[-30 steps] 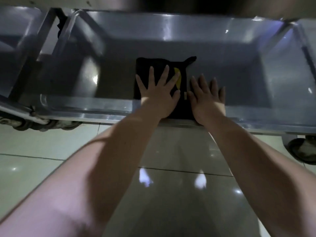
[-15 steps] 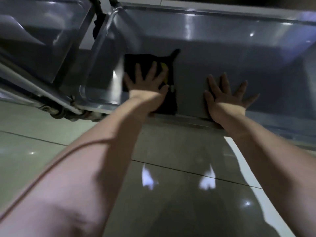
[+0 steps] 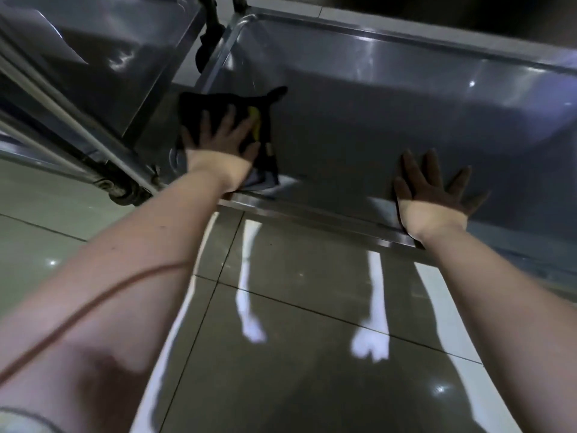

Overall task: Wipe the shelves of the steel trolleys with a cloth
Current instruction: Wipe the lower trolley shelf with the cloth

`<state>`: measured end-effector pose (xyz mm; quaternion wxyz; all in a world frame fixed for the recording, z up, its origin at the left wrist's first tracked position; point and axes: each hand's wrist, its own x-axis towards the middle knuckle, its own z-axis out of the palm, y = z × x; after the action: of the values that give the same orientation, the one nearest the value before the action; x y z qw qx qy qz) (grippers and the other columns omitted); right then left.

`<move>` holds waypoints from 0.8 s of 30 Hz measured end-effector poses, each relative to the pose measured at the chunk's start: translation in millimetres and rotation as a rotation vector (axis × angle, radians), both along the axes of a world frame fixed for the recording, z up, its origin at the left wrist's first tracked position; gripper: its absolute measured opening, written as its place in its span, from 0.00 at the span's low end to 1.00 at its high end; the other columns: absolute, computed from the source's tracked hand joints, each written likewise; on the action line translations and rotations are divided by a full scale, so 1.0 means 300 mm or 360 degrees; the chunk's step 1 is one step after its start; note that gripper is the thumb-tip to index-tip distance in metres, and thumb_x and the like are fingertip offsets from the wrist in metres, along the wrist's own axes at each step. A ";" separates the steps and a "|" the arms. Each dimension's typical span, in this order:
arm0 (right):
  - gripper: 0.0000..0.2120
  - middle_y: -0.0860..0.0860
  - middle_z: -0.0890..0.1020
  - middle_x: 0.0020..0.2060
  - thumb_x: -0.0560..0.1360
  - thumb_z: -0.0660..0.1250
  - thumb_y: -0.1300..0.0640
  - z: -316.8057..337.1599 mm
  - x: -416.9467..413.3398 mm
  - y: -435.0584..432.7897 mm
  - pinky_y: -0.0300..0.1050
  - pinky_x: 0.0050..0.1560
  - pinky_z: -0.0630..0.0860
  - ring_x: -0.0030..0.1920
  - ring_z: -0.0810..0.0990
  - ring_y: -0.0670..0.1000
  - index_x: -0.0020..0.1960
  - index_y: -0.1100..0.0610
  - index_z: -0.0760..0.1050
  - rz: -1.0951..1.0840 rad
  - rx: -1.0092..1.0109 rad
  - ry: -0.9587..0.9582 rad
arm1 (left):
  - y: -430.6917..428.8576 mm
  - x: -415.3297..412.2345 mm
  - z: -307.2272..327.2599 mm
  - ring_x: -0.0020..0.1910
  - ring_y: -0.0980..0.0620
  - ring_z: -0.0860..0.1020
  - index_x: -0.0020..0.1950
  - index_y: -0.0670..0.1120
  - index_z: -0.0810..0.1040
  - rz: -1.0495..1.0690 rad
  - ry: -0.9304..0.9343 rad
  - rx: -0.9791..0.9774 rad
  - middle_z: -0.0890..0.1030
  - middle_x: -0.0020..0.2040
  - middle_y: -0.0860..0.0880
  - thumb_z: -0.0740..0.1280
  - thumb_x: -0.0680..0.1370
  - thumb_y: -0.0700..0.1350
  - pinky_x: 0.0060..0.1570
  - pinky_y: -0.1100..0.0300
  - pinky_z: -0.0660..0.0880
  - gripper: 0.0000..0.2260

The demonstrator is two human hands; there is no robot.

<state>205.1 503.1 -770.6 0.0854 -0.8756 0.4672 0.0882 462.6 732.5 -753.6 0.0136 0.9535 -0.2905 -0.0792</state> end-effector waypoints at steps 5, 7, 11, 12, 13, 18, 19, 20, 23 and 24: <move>0.26 0.37 0.40 0.78 0.77 0.44 0.33 -0.005 0.015 0.020 0.78 0.66 0.35 0.76 0.35 0.65 0.72 0.27 0.38 0.0018 0.0010 0.0012 | 0.080 0.079 -0.018 0.78 0.41 0.39 0.77 0.66 0.46 0.0191 -0.0030 0.0123 0.44 0.80 0.55 0.47 0.80 0.63 0.68 0.32 0.35 0.25; 0.27 0.38 0.41 0.78 0.77 0.44 0.32 0.004 0.011 0.026 0.78 0.66 0.34 0.76 0.35 0.65 0.73 0.28 0.39 0.0035 0.0000 -0.0002 | 0.040 0.079 -0.017 0.78 0.40 0.39 0.77 0.65 0.47 0.0226 -0.0011 0.0078 0.44 0.80 0.55 0.48 0.80 0.62 0.69 0.32 0.36 0.25; 0.27 0.38 0.44 0.79 0.79 0.46 0.34 0.024 0.000 0.051 0.74 0.69 0.35 0.77 0.39 0.64 0.75 0.31 0.43 0.0415 -0.0086 -0.0105 | -0.097 0.073 -0.002 0.78 0.39 0.43 0.78 0.63 0.49 0.0092 -0.0034 -0.0019 0.47 0.80 0.54 0.49 0.81 0.61 0.70 0.32 0.40 0.25; 0.26 0.38 0.45 0.78 0.79 0.45 0.34 0.025 -0.001 0.056 0.73 0.70 0.36 0.78 0.40 0.63 0.76 0.31 0.43 0.0495 -0.0102 -0.0122 | -0.157 0.061 0.000 0.78 0.39 0.43 0.78 0.63 0.50 0.0028 -0.0047 -0.0023 0.47 0.80 0.54 0.49 0.81 0.61 0.70 0.32 0.41 0.25; 0.27 0.37 0.46 0.78 0.78 0.45 0.34 0.024 0.000 0.059 0.72 0.71 0.37 0.78 0.40 0.62 0.76 0.31 0.43 0.0522 -0.0113 -0.0130 | -0.229 0.041 0.000 0.78 0.39 0.44 0.78 0.62 0.50 -0.0046 -0.0060 -0.0024 0.47 0.80 0.54 0.49 0.81 0.62 0.70 0.31 0.42 0.25; 0.35 0.40 0.48 0.79 0.75 0.49 0.31 0.002 0.001 0.039 0.67 0.73 0.35 0.79 0.41 0.58 0.79 0.40 0.46 0.0344 -0.0121 -0.0172 | -0.629 -0.212 -0.011 0.78 0.40 0.42 0.77 0.65 0.47 -0.0639 0.0012 -0.0022 0.44 0.80 0.55 0.46 0.80 0.64 0.70 0.31 0.40 0.25; 0.37 0.41 0.48 0.79 0.75 0.49 0.31 -0.001 0.000 0.033 0.65 0.73 0.35 0.79 0.40 0.57 0.80 0.43 0.47 0.0303 -0.0121 -0.0181 | -0.679 -0.271 -0.012 0.78 0.40 0.41 0.77 0.66 0.47 -0.0747 0.0033 -0.0021 0.44 0.80 0.56 0.45 0.81 0.63 0.70 0.31 0.39 0.24; 0.38 0.42 0.49 0.79 0.75 0.48 0.30 -0.002 -0.001 0.029 0.64 0.74 0.34 0.79 0.40 0.57 0.80 0.45 0.47 0.0276 -0.0121 -0.0188 | -0.709 -0.313 -0.015 0.78 0.40 0.40 0.77 0.66 0.47 -0.0810 0.0057 -0.0021 0.44 0.80 0.56 0.44 0.81 0.63 0.70 0.32 0.37 0.24; 0.38 0.42 0.48 0.79 0.74 0.46 0.29 -0.007 -0.005 0.023 0.63 0.74 0.35 0.79 0.39 0.56 0.80 0.44 0.45 0.0277 -0.0110 -0.0192 | -0.696 -0.301 -0.023 0.78 0.41 0.40 0.77 0.67 0.46 -0.0855 0.0062 -0.0027 0.44 0.80 0.57 0.44 0.81 0.63 0.70 0.32 0.36 0.23; 0.38 0.41 0.47 0.79 0.74 0.46 0.29 -0.010 -0.005 0.024 0.63 0.75 0.35 0.79 0.39 0.56 0.80 0.43 0.45 0.0285 -0.0113 -0.0200 | -0.667 -0.258 -0.022 0.78 0.41 0.41 0.77 0.67 0.46 -0.0834 0.0041 -0.0024 0.44 0.80 0.57 0.44 0.80 0.64 0.70 0.32 0.37 0.24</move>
<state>203.6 510.4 -773.5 0.0753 -0.9200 0.3838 0.0238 385.3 532.4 -760.3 0.0034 0.8444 -0.5281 -0.0900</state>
